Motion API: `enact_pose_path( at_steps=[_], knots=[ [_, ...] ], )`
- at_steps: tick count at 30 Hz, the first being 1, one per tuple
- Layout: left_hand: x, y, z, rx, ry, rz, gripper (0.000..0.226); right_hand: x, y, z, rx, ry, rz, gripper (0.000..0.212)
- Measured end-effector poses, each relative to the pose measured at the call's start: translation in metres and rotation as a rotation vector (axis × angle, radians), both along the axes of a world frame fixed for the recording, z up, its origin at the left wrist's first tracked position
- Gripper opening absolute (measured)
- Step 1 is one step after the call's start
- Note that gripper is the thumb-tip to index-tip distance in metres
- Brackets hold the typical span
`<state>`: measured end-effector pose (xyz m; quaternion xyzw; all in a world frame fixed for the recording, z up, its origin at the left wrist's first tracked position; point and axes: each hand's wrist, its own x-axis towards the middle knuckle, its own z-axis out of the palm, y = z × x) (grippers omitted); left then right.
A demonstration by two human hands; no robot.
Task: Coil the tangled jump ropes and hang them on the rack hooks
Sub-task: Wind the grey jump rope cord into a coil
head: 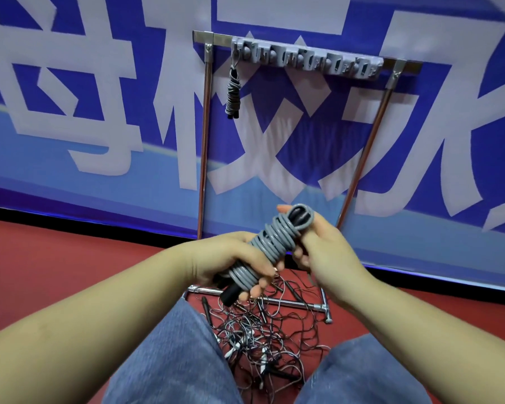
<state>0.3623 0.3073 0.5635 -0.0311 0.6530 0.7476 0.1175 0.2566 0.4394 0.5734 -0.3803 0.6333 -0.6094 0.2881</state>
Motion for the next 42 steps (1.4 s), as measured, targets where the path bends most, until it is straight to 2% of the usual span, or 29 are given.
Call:
enact_pose_path(
  at_steps=[2, 3, 5, 7, 11, 14, 18, 21, 23, 25, 27, 28, 30, 34, 39, 42],
  knots=[
    [-0.003, 0.000, -0.005, 0.181, 0.064, -0.037, 0.040, 0.004, 0.001, 0.001, -0.091, 0.064, 0.014, 0.030],
    [-0.003, 0.000, -0.006, 0.266, 0.101, -0.076, 0.037, 0.004, 0.002, 0.003, -0.118, 0.066, 0.040, 0.030],
    [-0.004, 0.001, -0.007, 0.393, 0.153, -0.170, 0.026, 0.003, 0.003, 0.006, -0.142, 0.097, 0.084, 0.048],
    [-0.003, 0.001, -0.005, 0.428, 0.159, -0.200, 0.023, 0.006, 0.003, 0.010, -0.121, 0.165, 0.084, 0.061],
    [0.000, 0.005, 0.004, 0.227, 0.055, 0.050, 0.035, 0.004, 0.002, 0.017, -0.001, 0.175, 0.032, 0.034],
    [0.001, 0.009, 0.010, -0.014, 0.022, 0.251, 0.025, -0.002, 0.004, 0.021, 0.057, 0.246, 0.019, 0.022],
    [-0.006, 0.014, 0.004, -0.413, 0.081, 0.566, 0.023, 0.000, 0.000, 0.014, 0.070, 0.323, -0.083, 0.021],
    [-0.009, 0.017, -0.006, -0.531, 0.091, 0.630, 0.020, 0.000, -0.004, 0.000, 0.059, 0.338, -0.208, 0.024],
    [-0.006, 0.014, -0.005, -0.441, 0.037, 0.536, 0.020, 0.001, -0.001, -0.003, 0.065, 0.348, -0.207, 0.025],
    [0.001, 0.009, 0.000, -0.235, -0.040, 0.348, 0.023, 0.001, 0.003, 0.001, 0.054, 0.346, -0.147, 0.031],
    [0.005, 0.007, 0.004, -0.029, -0.034, 0.202, 0.028, 0.001, 0.006, 0.005, 0.044, 0.345, -0.079, 0.033],
    [0.005, 0.008, 0.004, 0.002, -0.003, 0.178, 0.030, 0.002, 0.006, 0.006, 0.026, 0.347, -0.041, 0.030],
    [0.000, 0.014, 0.002, -0.029, 0.049, 0.248, 0.027, 0.005, 0.003, 0.009, -0.019, 0.320, 0.000, 0.020],
    [-0.011, 0.020, -0.001, -0.189, 0.084, 0.456, 0.017, 0.003, -0.003, 0.006, 0.006, 0.336, -0.102, 0.017],
    [-0.005, 0.019, -0.004, -0.130, 0.165, 0.465, 0.056, 0.001, -0.001, 0.002, 0.014, 0.393, -0.188, 0.019],
    [-0.003, 0.020, 0.003, -0.026, 0.210, 0.450, 0.061, 0.001, -0.002, 0.002, -0.024, 0.350, -0.155, 0.025]
  ],
)
